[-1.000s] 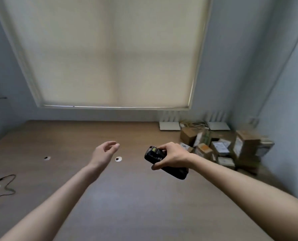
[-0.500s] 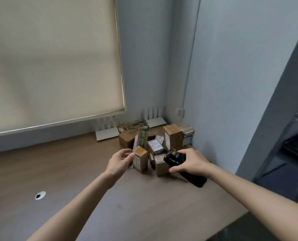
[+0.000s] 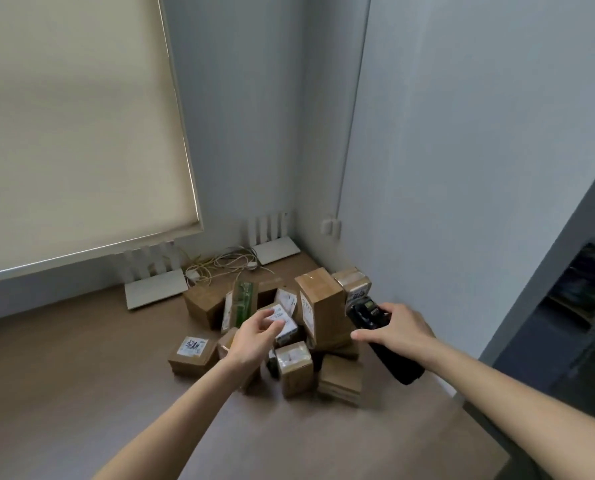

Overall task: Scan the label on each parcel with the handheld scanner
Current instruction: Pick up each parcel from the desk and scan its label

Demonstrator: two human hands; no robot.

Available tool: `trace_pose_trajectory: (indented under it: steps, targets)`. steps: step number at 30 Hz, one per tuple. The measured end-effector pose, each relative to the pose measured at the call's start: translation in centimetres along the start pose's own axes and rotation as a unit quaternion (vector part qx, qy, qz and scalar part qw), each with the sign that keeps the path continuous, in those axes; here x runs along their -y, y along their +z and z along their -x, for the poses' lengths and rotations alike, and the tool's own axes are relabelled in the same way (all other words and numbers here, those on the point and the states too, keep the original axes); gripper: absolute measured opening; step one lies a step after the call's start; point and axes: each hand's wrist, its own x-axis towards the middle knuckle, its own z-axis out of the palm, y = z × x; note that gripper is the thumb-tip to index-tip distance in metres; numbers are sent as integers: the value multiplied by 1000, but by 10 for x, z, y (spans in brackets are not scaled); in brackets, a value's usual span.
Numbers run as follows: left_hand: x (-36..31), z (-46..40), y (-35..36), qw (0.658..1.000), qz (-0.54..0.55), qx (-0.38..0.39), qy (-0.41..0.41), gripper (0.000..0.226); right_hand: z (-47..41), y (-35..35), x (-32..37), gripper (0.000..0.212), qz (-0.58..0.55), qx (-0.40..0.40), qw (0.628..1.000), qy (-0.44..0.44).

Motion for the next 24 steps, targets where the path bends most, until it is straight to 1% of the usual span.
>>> trace_pose_trajectory:
  steps: [6, 11, 12, 15, 20, 22, 24]
  targets:
    - [8, -65, 15, 1000, -2, 16, -24, 57, -56, 17, -5, 74, -46, 13, 998, 32]
    - [9, -115, 31, 999, -4, 22, -43, 61, -98, 42, -17, 86, -78, 23, 996, 48]
    - [10, -126, 33, 999, -7, 21, -42, 62, -107, 47, -20, 86, -83, 23, 995, 51]
    - [12, -157, 43, 999, -7, 12, -49, 66, -127, 57, -20, 76, -83, 38, 995, 49]
    - [5, -196, 60, 997, 32, 12, -69, 73, -149, 72, -25, 82, -107, 52, 992, 40]
    - [5, -207, 66, 995, 48, 13, -83, 67, -155, 76, -29, 86, -118, 61, 990, 37]
    - [6, -211, 70, 994, 63, 18, -89, 46, -158, 77, -32, 89, -130, 67, 989, 32]
